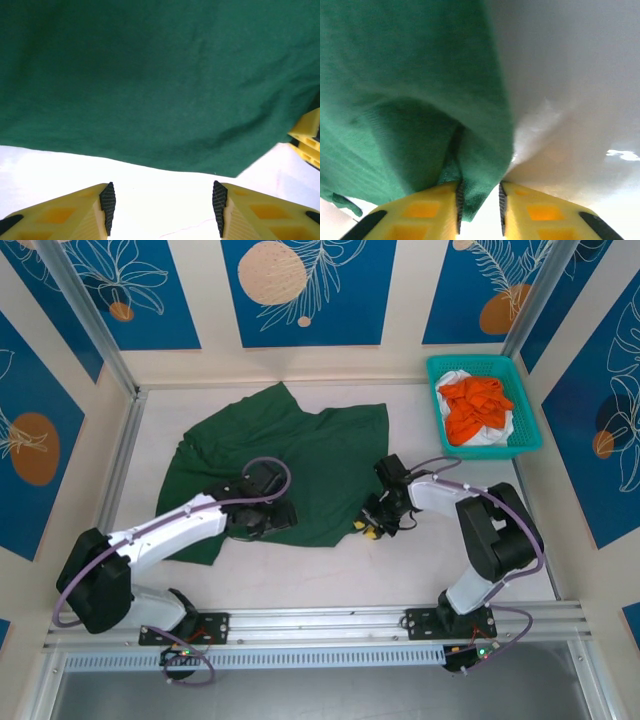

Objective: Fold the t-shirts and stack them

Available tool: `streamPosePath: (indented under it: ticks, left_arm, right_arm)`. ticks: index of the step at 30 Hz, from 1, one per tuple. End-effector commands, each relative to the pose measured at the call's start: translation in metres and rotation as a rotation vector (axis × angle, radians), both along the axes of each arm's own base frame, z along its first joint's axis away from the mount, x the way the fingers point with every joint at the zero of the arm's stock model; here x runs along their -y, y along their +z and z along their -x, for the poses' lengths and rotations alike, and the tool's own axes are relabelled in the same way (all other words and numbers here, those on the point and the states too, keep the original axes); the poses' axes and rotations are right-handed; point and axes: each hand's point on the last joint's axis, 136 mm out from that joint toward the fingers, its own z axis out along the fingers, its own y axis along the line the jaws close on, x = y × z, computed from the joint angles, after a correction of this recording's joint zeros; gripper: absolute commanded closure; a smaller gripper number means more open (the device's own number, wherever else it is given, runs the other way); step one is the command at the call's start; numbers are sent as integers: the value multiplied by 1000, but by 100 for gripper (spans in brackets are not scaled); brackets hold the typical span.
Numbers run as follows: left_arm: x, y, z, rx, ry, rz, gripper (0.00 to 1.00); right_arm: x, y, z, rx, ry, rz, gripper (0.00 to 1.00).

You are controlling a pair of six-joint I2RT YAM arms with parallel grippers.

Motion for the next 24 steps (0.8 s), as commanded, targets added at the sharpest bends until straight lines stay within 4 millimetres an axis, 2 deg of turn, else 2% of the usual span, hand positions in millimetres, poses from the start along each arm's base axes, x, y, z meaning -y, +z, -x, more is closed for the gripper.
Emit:
streamPosePath:
  ticks: [1,5,11,16,24]
  left_arm:
    - [-30,-6,-1,8,-83,-143,46]
    - [-56,-13,-12,18,-90,-222,48]
    - [-87,-26,-23,26,-105,-326,49]
    - [-106,-41,-20,-1,-114,-386,50]
    - [-116,-56,-15,-39,-153,-421,53]
  right_arm:
    - [-1,-6,-13,13,-20,44,78]
    - [-4,-11,-15,-1,-6,64,86]
    - [-4,1,-17,34,-4,97,100]
    - [-1,23,-18,75,-10,106,100]
    - [1,47,-14,92,-10,89,100]
